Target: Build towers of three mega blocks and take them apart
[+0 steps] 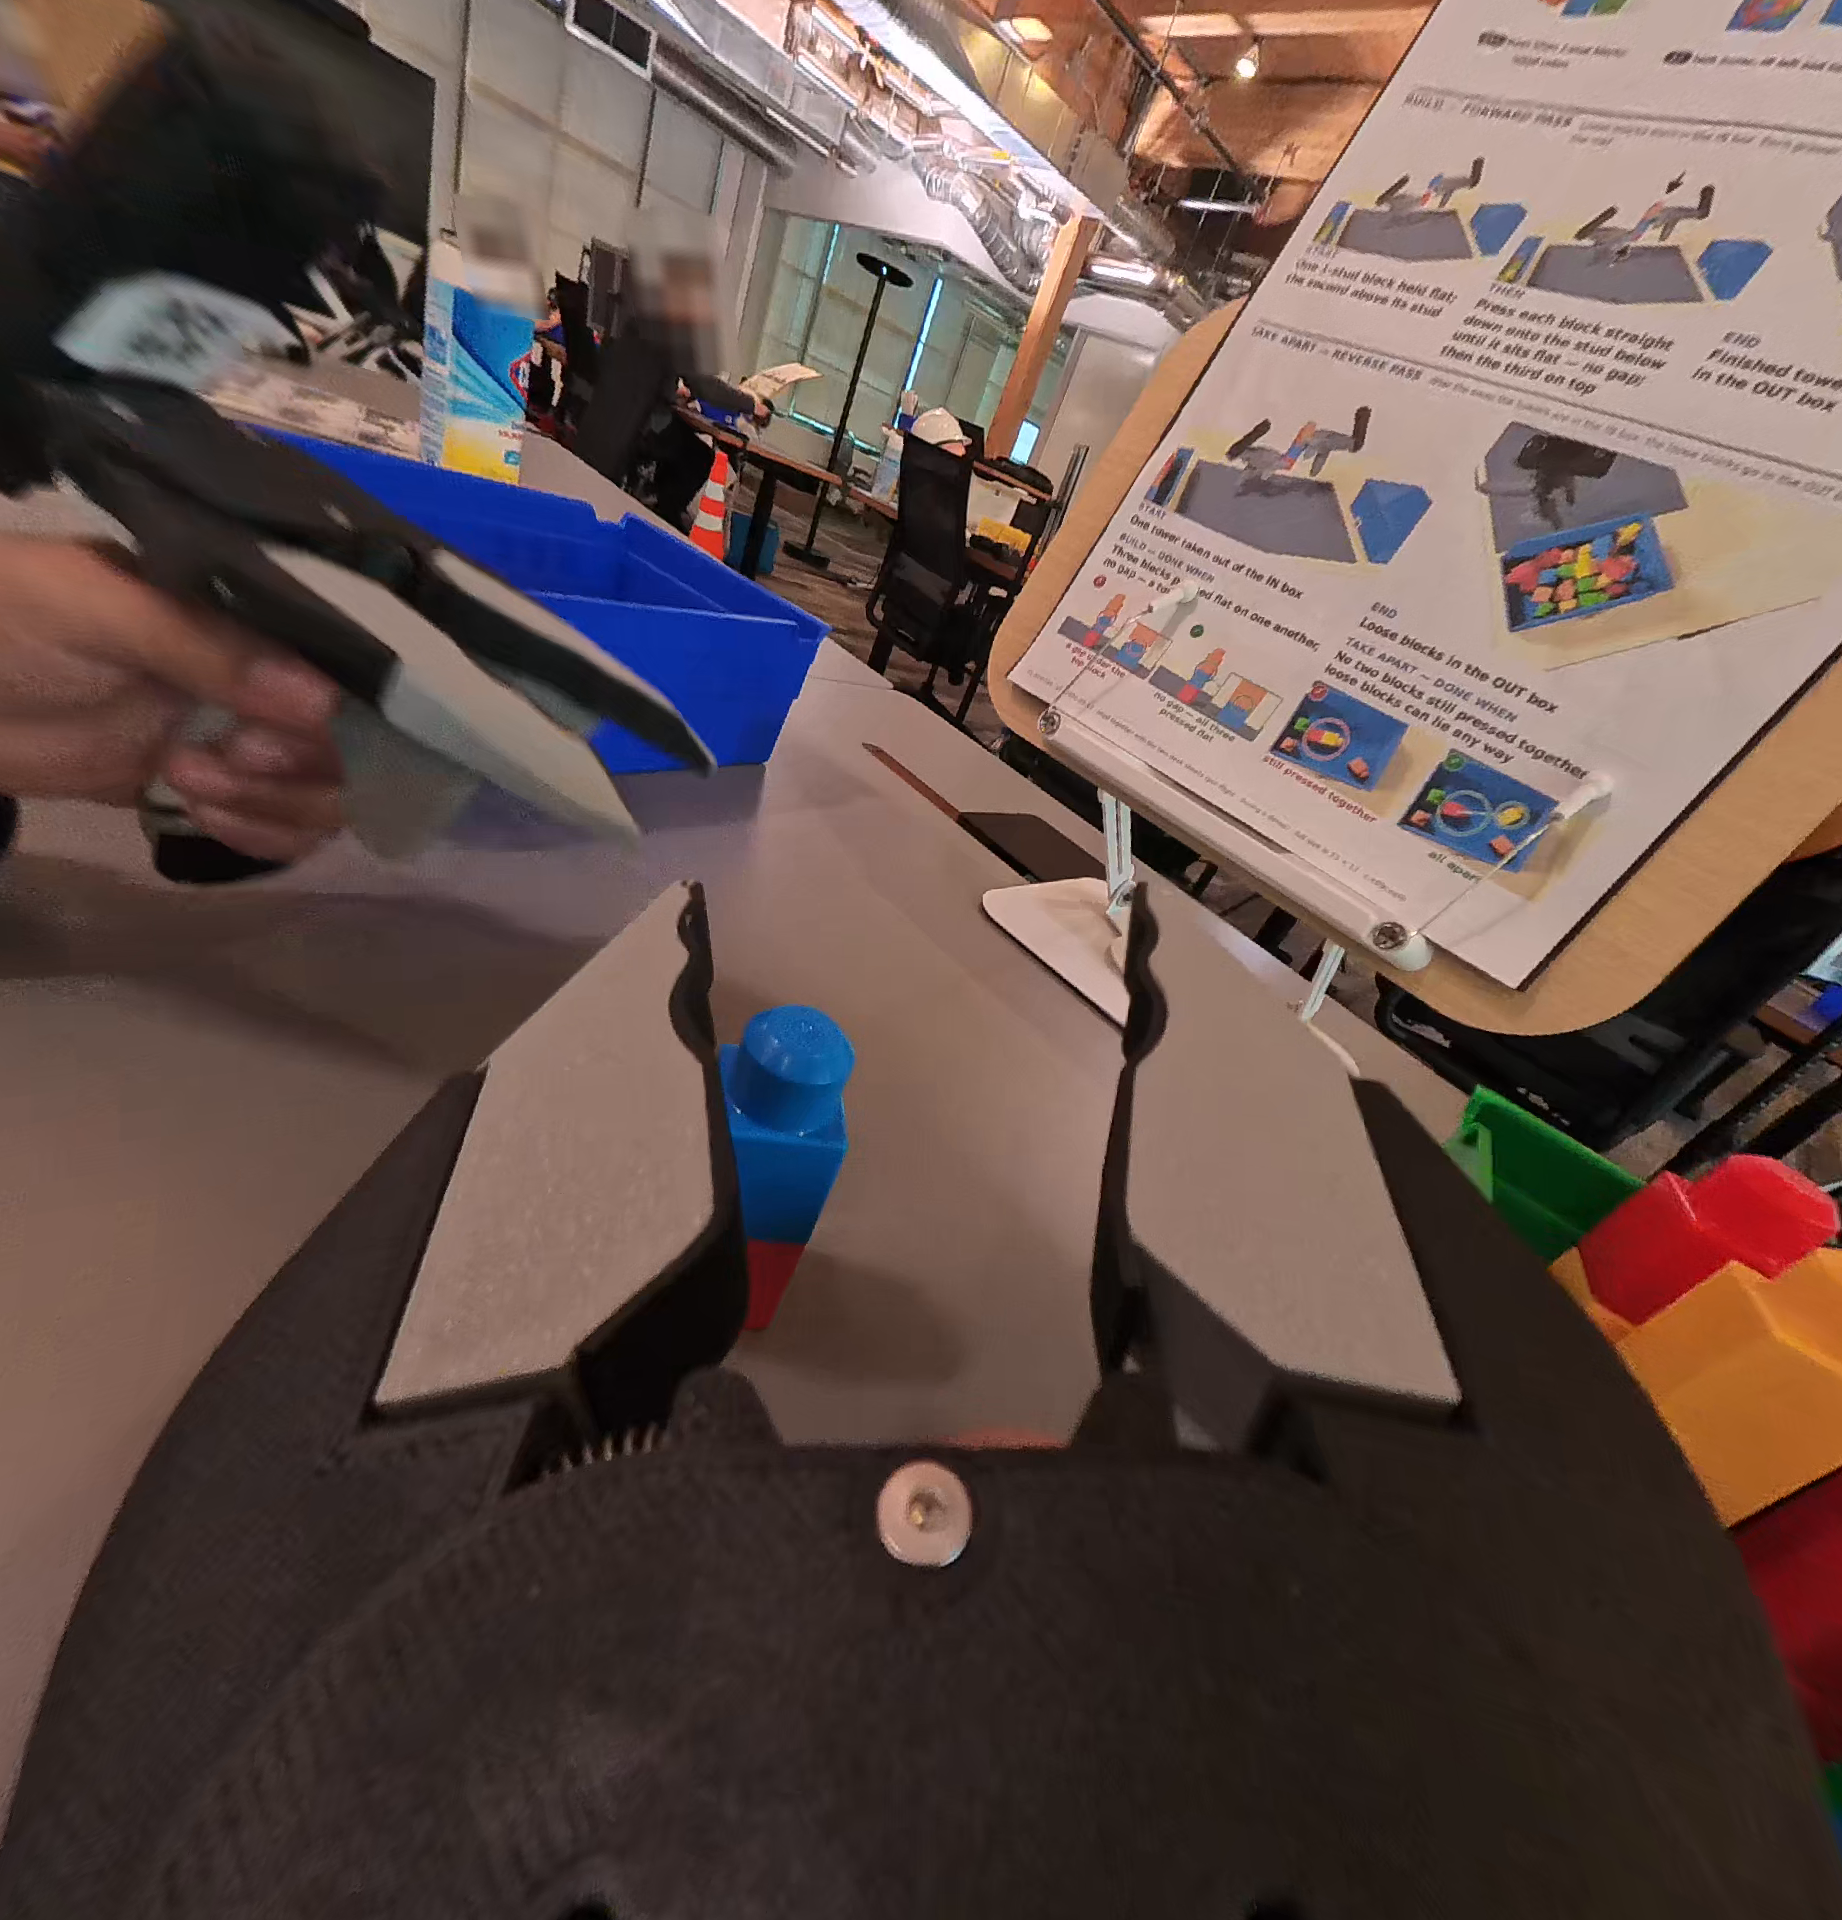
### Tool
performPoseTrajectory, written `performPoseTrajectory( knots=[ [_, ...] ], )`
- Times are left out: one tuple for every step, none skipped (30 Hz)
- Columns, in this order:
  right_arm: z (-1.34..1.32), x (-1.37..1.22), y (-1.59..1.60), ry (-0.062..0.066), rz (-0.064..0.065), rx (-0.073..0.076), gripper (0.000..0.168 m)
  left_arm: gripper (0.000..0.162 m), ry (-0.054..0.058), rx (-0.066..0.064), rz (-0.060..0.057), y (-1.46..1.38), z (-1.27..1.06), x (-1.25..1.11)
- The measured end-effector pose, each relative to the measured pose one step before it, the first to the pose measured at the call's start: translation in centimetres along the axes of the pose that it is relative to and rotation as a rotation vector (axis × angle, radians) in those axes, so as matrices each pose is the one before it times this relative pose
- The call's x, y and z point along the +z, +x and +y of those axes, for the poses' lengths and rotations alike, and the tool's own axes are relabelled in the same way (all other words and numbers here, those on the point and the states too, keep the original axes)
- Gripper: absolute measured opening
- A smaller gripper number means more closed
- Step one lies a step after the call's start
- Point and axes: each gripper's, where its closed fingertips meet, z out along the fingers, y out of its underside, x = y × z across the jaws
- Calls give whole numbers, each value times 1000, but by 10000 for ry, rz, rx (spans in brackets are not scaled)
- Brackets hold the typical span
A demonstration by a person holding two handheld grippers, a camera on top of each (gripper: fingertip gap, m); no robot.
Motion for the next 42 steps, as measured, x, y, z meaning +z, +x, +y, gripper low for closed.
performPoseTrajectory(
  knots=[
    [300, 163, -69, -126, -3, 12, 77, 71, 436, 32, -218, -403, -1309, -1307],
    [379, 219, -178, -178, -71, 26, 76, 61, 476, 46, -520, -1101, -1595, -1386],
    [433, 240, -227, -231, -99, 37, 76, 54, 491, 17, -699, -1709, -1850, -1364],
    [351, 196, -128, -194, -12, 24, 75, 51, 409, -44, -668, -2046, -1902, -1135],
    [157, 136, -86, -95, 26, -22, 74, 51, 213, -114, -613, -2297, -1689, -754],
    [114, 84, -140, -98, -14, -39, 74, 53, -11, -157, -565, -2459, -1313, -317],
    [21, 29, -108, -79, -3, -44, 74, 57, -183, -149, -475, -2453, -922, 96],
    [-70, -35, -18, -15, 36, -49, 74, 62, -290, -121, -393, -2421, -584, 485],
    [-169, -70, -48, 50, 2, -43, 74, 66, -356, -18, -389, -2440, -292, 838],
    [-161, -79, -71, 59, -20, -25, 74, 68, -411, 60, -510, -2563, 65, 1137],
    [-121, -56, -18, 41, 10, -13, 74, 68, -470, -36, -505, -2364, 463, 1367],
    [-87, -49, 0, 38, 20, -24, 73, 68, -536, -199, -290, -1792, 768, 1493],
    [-7, -24, -6, 1, 11, -33, 73, 67, -560, -305, -110, -1275, 909, 1514],
    [56, -5, 20, -23, 30, -35, 73, 64, -544, -275, 4, -870, 975, 1477],
    [78, 13, 21, -27, 25, -22, 73, 59, -513, -116, 72, -558, 995, 1388],
    [109, 36, 9, -32, 2, 1, 73, 56, -455, 38, -19, -522, 921, 1308],
    [123, 61, -3, -44, -13, 24, 73, 56, -412, 150, -211, -647, 842, 1191],
    [167, 83, 3, -61, -23, 43, 73, 57, -363, 259, -297, -629, 715, 1063],
    [127, 82, -3, -43, -21, 40, 73, 57, -269, 337, -277, -464, 524, 945],
    [106, 79, -16, -28, -34, 33, 73, 57, -200, 372, -201, -229, 390, 852],
    [149, 86, -13, -56, -38, 44, 73, 57, -202, 372, -122, -18, 363, 783],
    [116, 69, -10, -51, -26, 43, 73, 57, -225, 363, -59, 160, 342, 735],
    [88, 51, 6, -20, -12, 14, 73, 55, -197, 331, -65, 203, 228, 637],
    [87, 38, 13, -37, -8, 6, 73, 51, -159, 291, -170, 68, 148, 528],
    [87, 27, 28, -32, -3, 10, 73, 49, -191, 302, -202, 0, 199, 476],
    [43, 11, 28, -13, -6, 11, 73, 45, -243, 283, -135, 45, 338, 465],
    [32, 3, 28, -4, -3, 15, 73, 37, -87, 151, -13, 142, 143, 371],
    [16, -8, 12, -7, -13, 17, 72, 29, 104, -48, 35, 87, -136, 178],
    [18, -12, 4, -13, -16, 5, 72, 28, 40, -117, 24, 2, -89, 66],
    [14, -19, 24, -15, 2, -17, 72, 29, -61, -29, 31, 8, 34, -33],
    [17, -36, 38, -20, 13, -35, 72, 29, 36, 88, -4, 9, 7, -219],
    [17, -45, 51, -25, 31, -47, 71, 28, 205, 116, -23, -9, -140, -461],
    [-8, -56, 95, -15, 48, -49, 71, 28, 287, 20, 0, -27, -243, -736],
    [-20, -61, 114, -2, 58, -39, 70, 28, 348, -82, 20, -81, -354, -968],
    [-56, -67, 138, 7, 55, -11, 70, 28, 430, -120, 67, -61, -539, -1194],
    [-83, -58, 122, 16, 32, 31, 70, 28, 498, -104, 161, 106, -724, -1396],
    [-106, -62, 62, 33, -11, 70, 70, 28, 511, -45, 259, 326, -869, -1525],
    [-145, -68, -15, 52, -76, 121, 70, 28, 484, 79, 341, 627, -945, -1601],
    [-187, -79, -75, 72, -113, 167, 70, 28, 458, 305, 398, 984, -989, -1592],
    [-228, -81, -122, 99, -150, 197, 70, 28, 379, 569, 432, 1322, -938, -1524],
    [-325, -116, -288, 153, -265, 210, 70, 28, 236, 687, 352, 1455, -858, -1306],
    [-372, -114, -403, 189, -339, 226, 70, 28, 93, 662, 332, 1566, -764, -1058]
  ],
)
